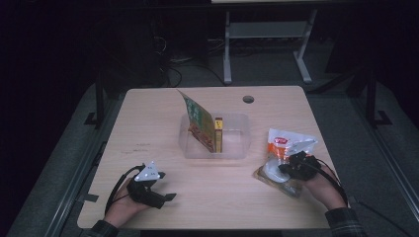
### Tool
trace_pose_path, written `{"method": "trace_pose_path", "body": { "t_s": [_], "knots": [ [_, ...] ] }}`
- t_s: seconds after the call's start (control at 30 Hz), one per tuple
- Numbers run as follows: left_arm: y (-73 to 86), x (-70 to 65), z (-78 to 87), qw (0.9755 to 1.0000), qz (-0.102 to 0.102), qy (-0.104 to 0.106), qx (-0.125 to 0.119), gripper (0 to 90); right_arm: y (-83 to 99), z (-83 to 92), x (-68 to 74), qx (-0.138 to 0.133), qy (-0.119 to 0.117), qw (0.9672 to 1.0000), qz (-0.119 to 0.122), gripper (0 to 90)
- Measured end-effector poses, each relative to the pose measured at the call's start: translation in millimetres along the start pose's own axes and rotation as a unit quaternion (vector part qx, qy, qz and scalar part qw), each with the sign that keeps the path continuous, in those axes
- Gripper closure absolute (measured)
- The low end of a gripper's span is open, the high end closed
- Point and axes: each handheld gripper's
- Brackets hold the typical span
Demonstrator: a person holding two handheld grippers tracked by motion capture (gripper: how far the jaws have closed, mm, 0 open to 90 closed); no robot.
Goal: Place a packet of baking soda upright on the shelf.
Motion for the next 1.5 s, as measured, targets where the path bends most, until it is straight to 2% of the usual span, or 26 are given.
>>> {"method": "trace_pose_path", "body": {
  "t_s": [0.1,0.2,0.33,0.57,0.9,1.03,1.2,1.27,1.3,1.4,1.5],
  "knots": [
    [0.2,-0.5,-0.7,1.0000,0.003,0.001,-0.002,15.3,1.0,3.3,1.9,0.003,0.004,0.9998,0.018,90.0],
    [0.4,0.0,-0.2,1.0000,0.001,0.001,0.000,15.3,2.8,6.4,-1.7,0.018,0.015,0.9995,0.022,90.0],
    [0.7,0.1,-0.9,1.0000,0.002,0.002,0.001,15.3,6.4,8.2,-5.1,0.020,-0.006,0.9996,0.021,90.0],
    [0.3,-0.8,-2.1,1.0000,0.002,0.003,0.001,15.3,6.8,8.5,-1.8,0.020,-0.036,0.9986,0.033,90.0],
    [0.1,-1.7,-3.3,0.9999,-0.001,0.007,0.007,15.3,-3.7,-0.9,14.1,0.010,-0.077,0.9946,0.069,90.0],
    [0.1,-1.8,-3.6,0.9999,-0.001,0.008,0.008,15.3,-8.4,-4.7,22.9,0.009,-0.096,0.9920,0.081,90.0],
    [0.1,-1.8,-3.6,0.9999,-0.001,0.008,0.008,15.3,-14.5,-9.2,35.4,0.010,-0.111,0.9878,0.109,90.0],
    [0.1,-1.9,-3.8,0.9999,-0.001,0.008,0.008,15.3,-17.4,-11.9,40.5,0.007,-0.116,0.9850,0.128,90.0],
    [0.1,-1.7,-4.0,0.9999,-0.004,0.008,0.007,15.3,-18.9,-13.2,44.3,0.006,-0.123,0.9842,0.128,90.0],
    [-0.1,-2.0,-4.1,0.9999,-0.004,0.009,0.008,15.3,-23.8,-17.4,52.7,0.003,-0.133,0.9793,0.153,90.0],
    [-0.2,-2.9,-4.6,0.9999,0.000,0.009,0.007,15.3,-28.3,-22.3,60.5,-0.004,-0.148,0.9747,0.168,90.0]
  ]
}}
Point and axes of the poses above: each handheld gripper's, and its own axes: z roughly backward along the jaws, y roughly out of its underside, x roughly to its left, and after that the axes turned 1 degree about -z, right-handed
